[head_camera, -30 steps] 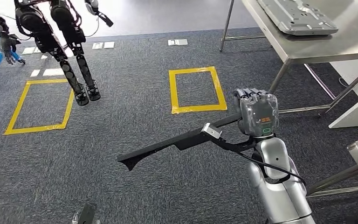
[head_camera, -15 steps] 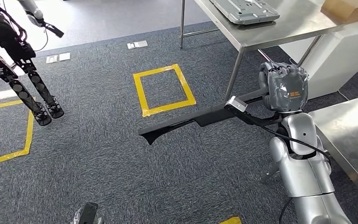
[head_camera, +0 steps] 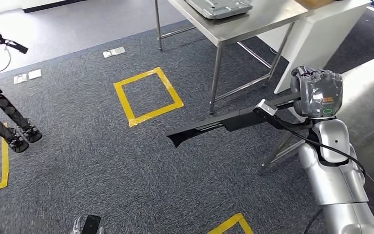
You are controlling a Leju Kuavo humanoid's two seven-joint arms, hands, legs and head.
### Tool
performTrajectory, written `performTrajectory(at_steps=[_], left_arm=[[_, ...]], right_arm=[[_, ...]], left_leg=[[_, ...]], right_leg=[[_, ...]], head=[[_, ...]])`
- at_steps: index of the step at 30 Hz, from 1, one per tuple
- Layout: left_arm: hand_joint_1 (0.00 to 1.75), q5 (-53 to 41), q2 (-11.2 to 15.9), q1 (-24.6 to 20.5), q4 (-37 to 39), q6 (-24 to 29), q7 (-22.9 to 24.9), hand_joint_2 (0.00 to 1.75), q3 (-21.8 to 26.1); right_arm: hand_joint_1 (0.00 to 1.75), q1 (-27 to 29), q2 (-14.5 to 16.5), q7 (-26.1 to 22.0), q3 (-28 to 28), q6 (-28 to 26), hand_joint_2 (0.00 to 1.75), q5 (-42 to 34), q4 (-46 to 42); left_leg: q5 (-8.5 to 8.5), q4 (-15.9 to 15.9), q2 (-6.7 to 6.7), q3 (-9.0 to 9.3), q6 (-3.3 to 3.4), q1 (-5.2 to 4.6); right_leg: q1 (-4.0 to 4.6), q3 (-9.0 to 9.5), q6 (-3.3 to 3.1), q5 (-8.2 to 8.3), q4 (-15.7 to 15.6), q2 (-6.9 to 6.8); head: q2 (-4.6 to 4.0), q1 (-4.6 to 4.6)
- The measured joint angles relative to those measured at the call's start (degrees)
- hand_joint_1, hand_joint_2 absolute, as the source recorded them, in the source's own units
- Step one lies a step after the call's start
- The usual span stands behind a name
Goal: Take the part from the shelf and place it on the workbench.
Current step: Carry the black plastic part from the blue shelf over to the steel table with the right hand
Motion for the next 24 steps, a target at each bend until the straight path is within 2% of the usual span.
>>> performTrajectory(at_steps=[1,2,3,5,6,7,8,9,10,12,13,14,16,17,18,20,21,22,23,24], left_arm=[[0.0,0.03,-0.03,-0.02,-0.03,0.05,-0.18,1.75,0.13],[0.0,0.09,-0.07,-0.03,-0.06,0.11,-0.34,1.75,0.27],[0.0,0.15,-0.13,-0.01,-0.09,0.18,-0.49,1.75,0.4],[0.0,0.31,-0.18,0.26,-0.12,0.33,-0.68,1.75,0.71],[0.0,0.39,-0.2,0.46,-0.11,0.4,-0.75,1.75,0.88],[0.0,0.49,-0.2,0.64,-0.11,0.45,-0.81,1.75,1.05],[0.0,0.56,-0.2,0.76,-0.1,0.49,-0.87,1.75,1.21],[0.0,0.62,-0.21,0.82,-0.11,0.5,-0.93,1.75,1.35],[0.0,0.65,-0.22,0.84,-0.11,0.5,-0.97,1.75,1.47],[0.0,0.68,-0.21,0.84,-0.13,0.5,-1.02,1.75,1.74],[0.0,0.69,-0.2,0.85,-0.13,0.5,-1.02,1.75,1.86],[0.0,0.69,-0.2,0.85,-0.13,0.5,-1.03,1.75,1.96],[0.0,0.73,-0.33,0.84,-0.15,0.52,-1.15,1.75,2.06],[0.0,0.74,-0.41,0.8,-0.2,0.57,-1.33,1.75,2.08],[0.0,0.75,-0.47,0.79,-0.24,0.64,-1.64,1.75,2.11],[0.0,0.75,-0.52,0.89,-0.3,0.81,-2.4,1.75,2.24],[0.0,0.75,-0.52,0.98,-0.3,0.9,-2.8,1.75,2.36],[0.0,0.74,-0.54,1.05,-0.3,0.97,-3.1,1.75,2.48],[0.0,0.74,-0.57,1.07,-0.3,1.01,-3.34,1.75,2.59],[0.0,0.73,-0.62,1.07,-0.3,1.03,-3.48,1.75,2.67]], right_arm=[[1.75,-0.2,-0.2,-0.07,-0.1,-0.08,1.75,-0.06,0.4],[1.75,-0.46,-0.37,-0.17,-0.21,-0.16,1.75,-0.11,0.79],[1.75,-0.81,-0.51,-0.28,-0.3,-0.26,1.75,-0.14,1.21],[1.75,-1.56,-0.48,-0.45,-0.33,-0.57,1.75,-0.34,2.1],[1.75,-1.8,-0.39,-0.49,-0.28,-0.71,1.75,-0.43,2.6],[1.75,-1.92,-0.29,-0.51,-0.22,-0.82,1.75,-0.53,3.07],[1.75,-1.97,-0.22,-0.54,-0.13,-0.91,1.75,-0.6,3.51],[1.75,-2.04,-0.2,-0.56,-0.03,-0.92,1.75,-0.62,3.87],[1.75,-2.15,-0.19,-0.6,0.08,-0.92,1.75,-0.66,4.15],[1.75,-2.49,-0.18,-0.66,0.25,-0.93,1.75,-0.73,4.58],[1.75,-2.65,-0.17,-0.68,0.28,-0.93,1.75,-0.75,4.75],[1.75,-2.8,-0.21,-0.68,0.3,-0.95,1.75,-0.78,4.94],[1.75,-3.05,-0.36,-0.72,0.31,-0.96,1.75,-0.82,5.25],[1.75,-3.17,-0.48,-0.75,0.31,-0.97,1.75,-0.86,5.38],[1.75,-3.4,-0.6,-0.79,0.31,-0.97,1.75,-0.89,5.52],[1.75,-4.05,-0.78,-0.84,0.35,-0.97,1.75,-1.01,5.81],[1.75,-4.33,-0.81,-0.84,0.39,-0.97,1.75,-1.07,5.98],[1.75,-4.45,-0.81,-0.84,0.44,-0.97,1.75,-1.12,6.12],[1.75,-4.46,-0.84,-0.84,0.5,-0.97,1.75,-1.15,6.28],[1.75,-4.46,-0.91,-0.84,0.56,-0.98,1.75,-1.17,6.4]], left_leg=[[-0.22,0.03,0.39,0.15,-0.33,0.17],[-0.8,0.57,-0.49,0.08,-0.66,0.46],[-1.86,1.92,-2.05,-0.4,-0.94,0.72],[-5.57,8.38,-6.15,-3.24,-1.26,0.99],[-7.34,12.42,-7.07,-5.24,-1.26,0.98],[-8.38,15.72,-7.5,-7.04,-1.24,0.98],[-8.28,17.15,-7.62,-8.07,-1.15,0.98],[-7.02,16.25,-7.69,-8.0,-0.98,0.98],[-4.93,13.25,-7.99,-6.86,-0.75,0.99],[-0.9,5.27,-10.61,-3.36,-0.19,1.11],[0.2,2.55,-11.6,-2.12,0.02,1.1],[0.59,1.22,-12.26,-1.51,0.21,1.0],[0.78,0.7,-10.97,-1.24,0.71,0.75],[1.04,0.28,-10.32,-1.04,1.14,0.72],[1.34,-0.2,-9.68,-0.86,1.6,0.77],[1.7,-0.81,-8.44,-0.68,2.18,0.79],[1.72,-0.85,-7.86,-0.71,2.26,0.76],[1.71,-0.84,-7.26,-0.73,2.26,0.74],[1.68,-0.82,-6.77,-0.74,2.23,0.75],[1.64,-0.8,-6.38,-0.74,2.17,0.78]], right_leg=[[-0.28,-0.01,-0.39,0.1,-0.03,0.94],[-0.52,0.01,-0.77,0.21,-0.09,1.76],[-0.75,0.04,-1.28,0.33,-0.15,2.57],[-0.91,0.09,-2.05,0.48,-0.19,4.19],[-0.81,0.08,-2.26,0.51,-0.18,5.07],[-0.71,0.08,-2.33,0.52,-0.17,6.02],[-0.63,0.09,-2.38,0.54,-0.15,6.99],[-0.58,0.1,-2.39,0.56,-0.12,7.9],[-0.56,0.13,-2.37,0.57,-0.09,8.79],[-0.48,0.06,-2.22,0.63,0.05,10.39],[-0.44,-0.07,-2.04,0.69,0.13,11.06],[-0.43,-0.25,-1.77,0.78,0.16,11.67],[-0.31,-0.7,-0.97,1.07,-0.11,12.83],[-0.25,-1.0,-0.68,1.01,0.03,12.46],[-0.08,-1.68,-0.57,0.44,1.04,11.17],[-0.02,-4.44,-0.78,-2.3,6.64,7.41],[-0.03,-6.34,-0.8,-4.03,10.73,6.2],[-0.2,-7.93,-0.61,-5.29,14.25,5.7],[-0.41,-8.64,-0.21,-5.8,16.12,5.48],[-0.69,-8.18,0.34,-5.45,15.7,5.31]], head=[[0.0,-0.04],[0.0,-0.04],[0.0,-0.1],[0.0,-0.28],[0.0,-0.34],[0.0,-0.38],[0.0,-0.38],[0.0,-0.37],[0.0,-0.38],[0.0,-0.35],[0.0,-0.34],[0.0,-0.31],[0.0,-0.33],[0.0,-0.33],[0.0,-0.16],[0.0,0.2],[0.0,0.39],[0.0,0.41],[0.0,0.42],[0.0,0.44]])
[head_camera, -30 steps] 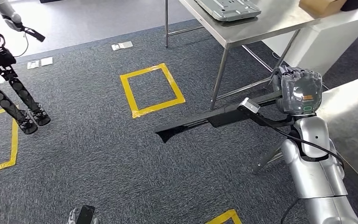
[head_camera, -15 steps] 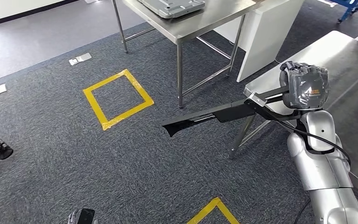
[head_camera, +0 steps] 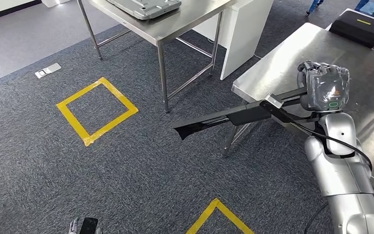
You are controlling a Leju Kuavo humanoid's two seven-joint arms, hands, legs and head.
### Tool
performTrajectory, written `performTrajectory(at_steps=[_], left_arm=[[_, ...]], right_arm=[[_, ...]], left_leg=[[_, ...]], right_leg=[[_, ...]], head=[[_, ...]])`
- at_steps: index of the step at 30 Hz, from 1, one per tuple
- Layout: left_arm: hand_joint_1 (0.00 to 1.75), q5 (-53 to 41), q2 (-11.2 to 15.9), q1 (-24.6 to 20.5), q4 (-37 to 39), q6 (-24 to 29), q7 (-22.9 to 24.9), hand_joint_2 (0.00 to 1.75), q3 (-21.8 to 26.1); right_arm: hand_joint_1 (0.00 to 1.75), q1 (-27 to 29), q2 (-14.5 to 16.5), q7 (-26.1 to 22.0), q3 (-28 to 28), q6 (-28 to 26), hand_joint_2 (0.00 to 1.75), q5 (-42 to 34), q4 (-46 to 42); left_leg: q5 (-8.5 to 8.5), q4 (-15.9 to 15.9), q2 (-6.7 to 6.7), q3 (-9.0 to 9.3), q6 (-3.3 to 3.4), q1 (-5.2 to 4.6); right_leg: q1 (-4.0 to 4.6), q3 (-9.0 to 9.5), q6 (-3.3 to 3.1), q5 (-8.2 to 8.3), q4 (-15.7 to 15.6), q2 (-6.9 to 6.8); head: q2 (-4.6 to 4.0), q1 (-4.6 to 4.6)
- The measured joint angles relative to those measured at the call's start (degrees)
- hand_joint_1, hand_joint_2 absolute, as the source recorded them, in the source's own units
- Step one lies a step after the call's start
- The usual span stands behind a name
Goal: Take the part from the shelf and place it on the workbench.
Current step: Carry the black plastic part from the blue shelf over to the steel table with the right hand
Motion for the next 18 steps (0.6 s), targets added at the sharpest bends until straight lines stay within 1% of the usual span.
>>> performTrajectory(at_steps=[1,2,3,4,5,7,8,9,12,14,16,18], left_arm=[[0.0,-0.03,-0.06,-0.01,0.0,-0.02,-0.05,1.75,0.04],[0.0,-0.09,-0.12,-0.02,0.0,-0.05,-0.07,1.75,0.08],[0.0,-0.19,-0.15,-0.03,0.0,-0.08,-0.07,1.75,0.1],[0.0,-0.29,-0.16,-0.04,0.0,-0.1,-0.06,1.75,0.11],[0.0,-0.37,-0.13,-0.05,0.0,-0.13,-0.06,1.75,0.14],[0.0,-0.49,-0.09,-0.03,0.0,-0.17,-0.05,1.75,0.16],[0.0,-0.55,-0.09,-0.03,0.0,-0.19,-0.06,1.75,0.16],[0.0,-0.65,-0.14,-0.02,0.0,-0.21,-0.06,1.75,0.15],[0.0,-1.02,-0.29,-0.03,0.0,-0.24,-0.07,1.75,0.14],[0.0,-1.23,-0.31,-0.03,0.0,-0.24,-0.06,1.75,0.14],[0.0,-1.33,-0.36,-0.03,0.0,-0.23,-0.05,1.75,0.14],[0.0,-1.36,-0.44,-0.02,0.0,-0.21,-0.05,1.75,0.14]], right_arm=[[1.75,-0.03,-0.09,0.0,0.04,-0.01,1.75,-0.01,0.08],[1.75,-0.11,-0.21,0.0,0.05,-0.02,1.75,-0.03,0.12],[1.75,-0.25,-0.32,0.02,0.05,-0.02,1.75,-0.06,0.13],[1.75,-0.4,-0.41,0.07,0.05,-0.03,1.75,-0.1,0.13],[1.75,-0.54,-0.52,0.16,0.04,-0.04,1.75,-0.16,0.13],[1.75,-0.64,-0.69,0.35,0.02,-0.07,1.75,-0.25,0.12],[1.75,-0.65,-0.77,0.41,0.02,-0.08,1.75,-0.26,0.12],[1.75,-0.65,-0.84,0.43,0.02,-0.08,1.75,-0.27,0.11],[1.75,-0.66,-1.14,0.46,0.01,-0.08,1.75,-0.32,0.1],[1.75,-0.65,-1.36,0.5,-0.01,-0.08,1.75,-0.38,0.09],[1.75,-0.62,-1.55,0.53,-0.01,-0.08,1.75,-0.46,0.1],[1.75,-0.59,-1.71,0.56,-0.04,-0.08,1.75,-0.6,0.1]], left_leg=[[-0.07,0.04,0.28,0.03,-0.11,0.06],[-0.17,0.1,0.49,0.08,-0.29,0.11],[-0.32,0.22,0.64,0.09,-0.56,0.02],[-0.46,0.33,0.74,0.09,-0.85,-0.1],[-0.68,0.48,0.79,0.06,-0.85,-0.27],[-0.73,0.59,0.81,0.01,-0.48,-0.34],[-0.68,0.57,0.82,0.02,-0.26,-0.27],[-0.52,0.45,0.84,0.06,-0.28,-0.16],[-0.33,0.05,0.86,0.21,-0.73,-0.02],[-0.22,-0.16,0.86,0.25,-1.22,0.03],[-0.18,-0.26,0.85,0.28,-1.6,0.06],[-0.17,-0.28,0.85,0.29,-1.81,0.06]], right_leg=[[-0.32,1.68,0.62,1.12,-2.84,-0.24],[-0.61,4.16,1.19,2.57,-7.19,-0.67],[-0.71,6.54,1.48,3.8,-11.33,-1.19],[-0.64,8.28,1.45,4.69,-14.39,-1.49],[-0.75,9.24,1.26,5.15,-16.03,-1.68],[-0.71,9.48,0.8,5.39,-16.45,-1.44],[-0.77,9.45,0.77,5.42,-16.43,-1.38],[-0.56,9.42,0.73,5.41,-16.42,-1.32],[-0.35,9.34,0.43,5.38,-16.41,-1.26],[-0.28,9.28,0.13,5.38,-16.4,-1.26],[-0.19,9.23,0.0,5.4,-16.39,-1.26],[-0.08,9.18,-0.05,5.4,-16.39,-1.26]], head=[[0.0,0.01],[0.0,0.02],[0.0,0.04],[0.0,0.03],[0.0,-0.02],[0.0,-0.17],[0.0,-0.21],[0.0,-0.23],[0.0,-0.22],[0.0,-0.22],[0.0,-0.21],[0.0,-0.21]])
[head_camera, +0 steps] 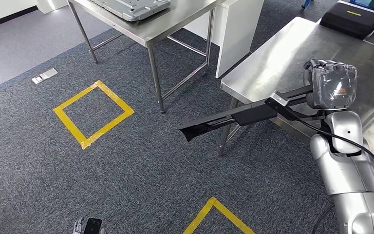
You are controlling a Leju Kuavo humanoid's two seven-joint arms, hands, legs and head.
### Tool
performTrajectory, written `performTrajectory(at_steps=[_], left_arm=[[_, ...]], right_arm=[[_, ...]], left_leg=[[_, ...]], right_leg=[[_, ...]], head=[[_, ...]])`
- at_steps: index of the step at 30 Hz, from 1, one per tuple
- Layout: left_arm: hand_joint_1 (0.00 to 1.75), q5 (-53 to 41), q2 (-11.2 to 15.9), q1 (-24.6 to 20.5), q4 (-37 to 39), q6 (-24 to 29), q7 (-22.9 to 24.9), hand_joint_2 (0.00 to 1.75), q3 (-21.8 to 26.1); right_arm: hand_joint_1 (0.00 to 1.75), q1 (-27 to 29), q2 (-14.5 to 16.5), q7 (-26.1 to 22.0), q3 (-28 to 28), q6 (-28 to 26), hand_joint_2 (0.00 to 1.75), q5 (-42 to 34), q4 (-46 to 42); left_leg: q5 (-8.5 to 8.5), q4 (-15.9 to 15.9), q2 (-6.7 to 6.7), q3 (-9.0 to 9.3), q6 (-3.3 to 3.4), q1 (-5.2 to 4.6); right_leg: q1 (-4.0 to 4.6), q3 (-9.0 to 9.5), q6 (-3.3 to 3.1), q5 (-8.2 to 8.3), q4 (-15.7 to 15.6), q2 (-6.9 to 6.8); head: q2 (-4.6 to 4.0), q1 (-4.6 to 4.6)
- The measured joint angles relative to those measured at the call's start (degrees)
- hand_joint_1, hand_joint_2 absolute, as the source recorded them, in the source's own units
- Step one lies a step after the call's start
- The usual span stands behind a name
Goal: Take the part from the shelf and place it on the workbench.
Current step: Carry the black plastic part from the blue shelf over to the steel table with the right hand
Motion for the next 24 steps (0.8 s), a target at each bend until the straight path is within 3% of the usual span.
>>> performTrajectory(at_steps=[24], left_arm=[[0.0,-0.44,-0.33,0.02,0.0,0.36,0.15,1.75,0.0]], right_arm=[[1.75,1.17,-0.84,0.08,-0.12,-0.4,1.75,0.7,-0.47]], left_leg=[[-0.03,0.12,-0.06,-0.1,-0.06,-0.86]], right_leg=[[-0.02,0.04,0.06,0.05,-0.01,-0.03]], head=[[0.0,0.03]])
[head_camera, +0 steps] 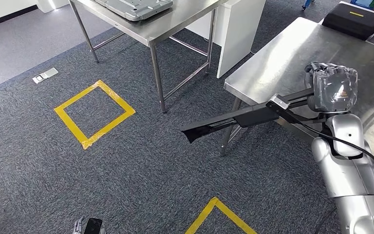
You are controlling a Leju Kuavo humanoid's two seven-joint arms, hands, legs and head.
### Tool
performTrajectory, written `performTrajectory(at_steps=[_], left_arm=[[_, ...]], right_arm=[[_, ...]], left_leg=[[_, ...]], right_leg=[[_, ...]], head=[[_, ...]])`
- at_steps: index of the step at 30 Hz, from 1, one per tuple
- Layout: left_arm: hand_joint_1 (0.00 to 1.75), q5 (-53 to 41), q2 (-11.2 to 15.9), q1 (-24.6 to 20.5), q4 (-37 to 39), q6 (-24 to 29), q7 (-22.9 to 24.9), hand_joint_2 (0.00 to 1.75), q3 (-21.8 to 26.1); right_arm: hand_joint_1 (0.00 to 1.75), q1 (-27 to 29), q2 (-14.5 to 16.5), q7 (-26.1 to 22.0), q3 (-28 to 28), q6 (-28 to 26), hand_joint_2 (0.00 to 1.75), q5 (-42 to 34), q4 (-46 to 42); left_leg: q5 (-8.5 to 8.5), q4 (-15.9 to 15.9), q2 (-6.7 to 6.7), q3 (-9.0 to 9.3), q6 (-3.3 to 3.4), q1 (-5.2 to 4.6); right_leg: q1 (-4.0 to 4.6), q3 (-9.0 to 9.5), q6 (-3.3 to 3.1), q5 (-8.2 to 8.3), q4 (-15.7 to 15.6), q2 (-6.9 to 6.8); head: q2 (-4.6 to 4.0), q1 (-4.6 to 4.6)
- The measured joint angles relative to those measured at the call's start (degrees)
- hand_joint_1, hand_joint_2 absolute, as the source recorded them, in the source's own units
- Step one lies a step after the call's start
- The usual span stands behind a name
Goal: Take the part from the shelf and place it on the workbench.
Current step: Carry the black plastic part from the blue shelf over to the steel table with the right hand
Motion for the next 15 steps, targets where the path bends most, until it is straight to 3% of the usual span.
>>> performTrajectory(at_steps=[15], left_arm=[[0.0,-0.58,-0.02,-0.05,0.0,-0.09,0.26,1.75,0.0]], right_arm=[[1.75,0.13,-1.94,-0.41,-0.5,-0.71,1.75,-0.56,-0.73]], left_leg=[[0.0,0.0,0.0,0.01,0.0,0.0]], right_leg=[[0.01,0.0,0.01,0.01,0.0,0.0]], head=[[0.0,-0.01]])
